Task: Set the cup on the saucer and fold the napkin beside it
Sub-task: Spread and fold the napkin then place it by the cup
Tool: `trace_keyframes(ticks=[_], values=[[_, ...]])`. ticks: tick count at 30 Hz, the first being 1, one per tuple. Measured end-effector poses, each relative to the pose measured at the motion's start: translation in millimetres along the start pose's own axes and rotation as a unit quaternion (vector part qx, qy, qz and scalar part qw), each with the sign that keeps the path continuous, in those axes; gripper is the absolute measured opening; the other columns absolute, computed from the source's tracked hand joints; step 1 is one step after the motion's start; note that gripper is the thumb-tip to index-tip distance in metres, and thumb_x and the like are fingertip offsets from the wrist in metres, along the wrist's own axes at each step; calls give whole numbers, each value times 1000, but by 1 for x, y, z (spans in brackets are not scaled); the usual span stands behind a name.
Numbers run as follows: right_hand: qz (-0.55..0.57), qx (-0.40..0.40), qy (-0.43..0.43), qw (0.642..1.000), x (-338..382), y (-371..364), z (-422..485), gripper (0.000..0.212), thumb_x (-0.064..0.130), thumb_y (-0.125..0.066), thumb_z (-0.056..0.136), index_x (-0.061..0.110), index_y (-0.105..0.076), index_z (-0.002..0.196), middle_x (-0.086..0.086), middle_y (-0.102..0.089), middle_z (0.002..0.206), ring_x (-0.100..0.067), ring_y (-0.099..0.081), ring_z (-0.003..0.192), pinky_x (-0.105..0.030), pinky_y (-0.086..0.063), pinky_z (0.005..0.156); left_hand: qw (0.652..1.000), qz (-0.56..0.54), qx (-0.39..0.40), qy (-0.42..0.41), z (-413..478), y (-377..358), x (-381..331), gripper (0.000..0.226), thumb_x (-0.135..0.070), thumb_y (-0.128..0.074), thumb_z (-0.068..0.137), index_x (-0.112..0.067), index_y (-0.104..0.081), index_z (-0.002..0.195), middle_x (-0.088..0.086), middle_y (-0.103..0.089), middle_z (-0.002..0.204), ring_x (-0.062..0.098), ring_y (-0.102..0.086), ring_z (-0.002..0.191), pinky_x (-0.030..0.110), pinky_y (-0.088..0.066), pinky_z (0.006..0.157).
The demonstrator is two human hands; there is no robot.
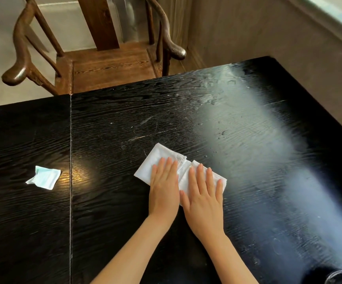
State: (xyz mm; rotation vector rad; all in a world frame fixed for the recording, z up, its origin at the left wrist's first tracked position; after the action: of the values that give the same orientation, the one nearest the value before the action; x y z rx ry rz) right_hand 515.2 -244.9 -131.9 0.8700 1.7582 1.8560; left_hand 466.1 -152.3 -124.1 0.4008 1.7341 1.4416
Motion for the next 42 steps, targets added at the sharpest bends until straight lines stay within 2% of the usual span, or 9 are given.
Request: trace_keyframes(ticks=[8, 13, 16, 21, 26, 28, 31, 36, 42], values=[[112, -11, 26, 993, -5, 16, 11, 58, 35, -22, 93, 16, -26, 147, -4, -18, 157, -19, -12, 145, -41, -9, 117, 983, -114, 141, 9, 1, -16, 2, 69, -51, 4, 88, -17, 5, 148, -10, 22, 147, 0, 27, 133, 27, 22, 112], [72, 38, 114, 990, 20, 5, 36, 60, 49, -21, 94, 24, -18, 148, 1, -13, 158, -19, -3, 146, -44, 2, 118, 908, -387, 92, 135, 2, 25, 23, 46, -22, -30, 101, -21, -25, 147, -14, -24, 147, -5, -15, 133, 16, -11, 109], [36, 43, 115, 992, 21, 0, 35, 61, 51, -23, 94, 24, -19, 148, 0, -16, 158, -22, -6, 146, -46, 3, 115, 972, -199, 2, 125, 17, 48, 58, 53, -12, -47, 93, -18, -32, 144, -1, -36, 149, 13, -29, 138, 29, -23, 113], [36, 66, 112, 991, 21, -1, 35, 62, 53, -21, 93, 26, -13, 149, 2, -8, 159, -21, 1, 147, -46, 6, 115, 948, -200, 110, 224, 37, 44, 86, 62, -23, -65, 83, -16, -37, 138, 7, -51, 127, 21, -51, 111, 29, -42, 85], [97, 76, 109, 986, 19, 4, 37, 66, 51, -10, 89, 23, -10, 149, 2, -7, 159, -17, -1, 147, -42, 2, 120, 925, -206, 251, 197, 49, 44, 69, 16, -28, -66, 82, -20, -57, 92, -3, -56, 87, 13, -53, 78, 25, -43, 66], [257, 75, 58, 962, 11, 15, 36, 61, 44, -16, 93, 18, -14, 149, 5, -13, 157, -11, -8, 145, -35, -1, 120, 932, -231, 225, 166, 49, 49, 59, 21, -23, -65, 81, -13, -59, 99, 3, -59, 94, 18, -55, 85, 28, -43, 70], [513, 115, -66, 848, -5, 28, 24, 48, 26, -30, 101, 21, -20, 148, 21, -20, 146, 4, -17, 138, -13, -13, 112, 962, -183, 162, 123, 43, 66, 38, 19, -18, -61, 83, -15, -58, 101, 3, -60, 95, 21, -57, 87, 27, -43, 67], [625, 31, -178, 759, -51, 50, 20, 30, 20, -37, 99, 14, -64, 108, -5, -68, 110, -18, -64, 98, -32, -50, 88, 994, -68, 51, 72, 27, 89, -11, 21, -16, -50, 86, -17, -56, 106, 7, -65, 95, 31, -60, 86, 38, -44, 69], [634, 211, -186, 721, -43, 55, 29, 38, 44, -41, 95, 13, -61, 93, -7, -69, 76, -20, -65, 61, -31, -53, 55, 995, -80, -3, 53, -18, 65, -57, 26, -19, -53, 89, -21, -56, 115, 4, -68, 99, 27, -63, 93, 37, -47, 75]])
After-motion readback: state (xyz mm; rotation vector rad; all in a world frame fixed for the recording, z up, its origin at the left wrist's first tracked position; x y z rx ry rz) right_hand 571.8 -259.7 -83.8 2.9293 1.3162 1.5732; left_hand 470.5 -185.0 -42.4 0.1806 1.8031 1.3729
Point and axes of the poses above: each hand's wrist, its own z-axis towards the middle knuckle, its own y-axis out of the back of the hand, x = y × z, the point moved 8 cm from there along z, towards the middle knuckle
